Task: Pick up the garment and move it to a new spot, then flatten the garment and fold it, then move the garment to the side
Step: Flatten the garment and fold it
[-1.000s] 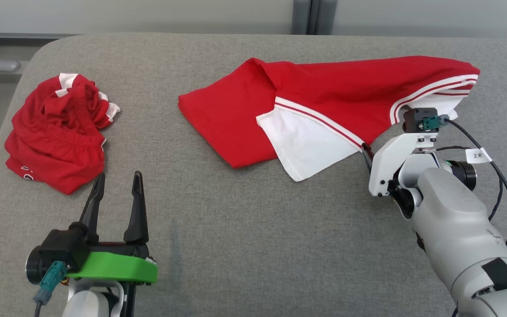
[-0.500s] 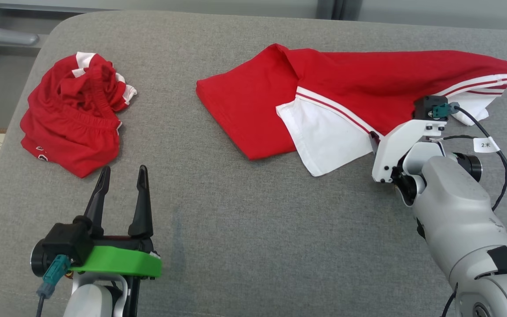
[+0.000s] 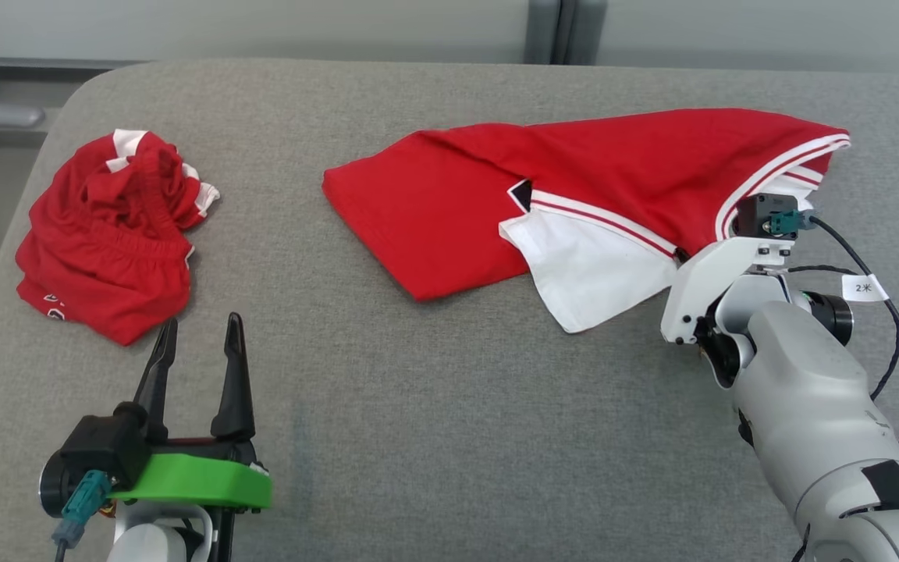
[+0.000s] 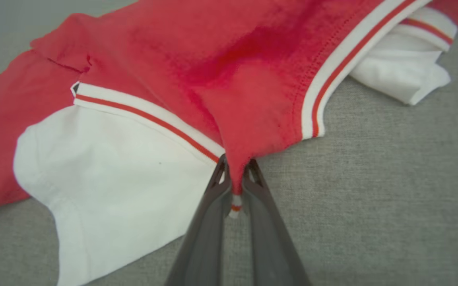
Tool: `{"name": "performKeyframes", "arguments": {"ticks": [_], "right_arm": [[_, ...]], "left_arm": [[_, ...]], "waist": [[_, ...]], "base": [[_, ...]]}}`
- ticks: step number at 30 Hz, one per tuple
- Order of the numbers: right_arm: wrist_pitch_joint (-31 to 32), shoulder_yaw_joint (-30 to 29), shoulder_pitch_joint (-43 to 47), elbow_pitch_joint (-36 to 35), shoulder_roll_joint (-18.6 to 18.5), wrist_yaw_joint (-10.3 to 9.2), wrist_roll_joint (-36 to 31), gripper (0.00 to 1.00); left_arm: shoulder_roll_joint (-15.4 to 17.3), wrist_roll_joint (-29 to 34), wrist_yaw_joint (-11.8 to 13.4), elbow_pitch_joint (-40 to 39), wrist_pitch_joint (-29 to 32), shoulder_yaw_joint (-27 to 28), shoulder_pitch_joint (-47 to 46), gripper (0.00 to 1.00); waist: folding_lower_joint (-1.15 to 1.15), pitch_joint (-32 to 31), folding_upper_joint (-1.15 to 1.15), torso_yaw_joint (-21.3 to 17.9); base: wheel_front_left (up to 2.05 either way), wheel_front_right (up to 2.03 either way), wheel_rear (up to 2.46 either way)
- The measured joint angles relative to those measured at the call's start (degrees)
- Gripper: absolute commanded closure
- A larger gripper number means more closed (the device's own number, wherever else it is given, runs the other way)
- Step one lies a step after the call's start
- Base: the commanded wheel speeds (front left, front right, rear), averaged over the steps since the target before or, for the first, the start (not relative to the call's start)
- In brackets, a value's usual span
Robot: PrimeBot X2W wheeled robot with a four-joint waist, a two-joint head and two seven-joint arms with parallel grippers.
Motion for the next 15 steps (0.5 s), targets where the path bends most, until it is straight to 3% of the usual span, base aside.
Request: {"name": "performKeyframes", "arguments": {"ticks": [4,7,15], "right_arm": [[0.7,0.5,2.0,-4.0,-0.9,0.01,1.8,1.0],[2.9,0.6,5.1,-8.5,-3.8,0.0,3.4,1.0],[17.1,-5.4,20.0,-28.5,-9.8,0.0,6.8,1.0]], "left_arm": [[0.0,0.0,0.0,-0.2,0.0,0.5,1.3,0.0],[0.0,0.0,0.0,-0.2,0.0,0.9,2.1,0.0],[0.0,0.0,0.2,-0.8,0.0,1.3,3.8,0.0]], "waist": [[0.0,-1.6,0.0,-1.9],[0.0,-2.8,0.0,-3.4],[0.0,-5.6,0.0,-7.0]], "base": [[0.0,0.0,0.0],[0.0,0.0,0.0],[0.0,0.0,0.0]]}}
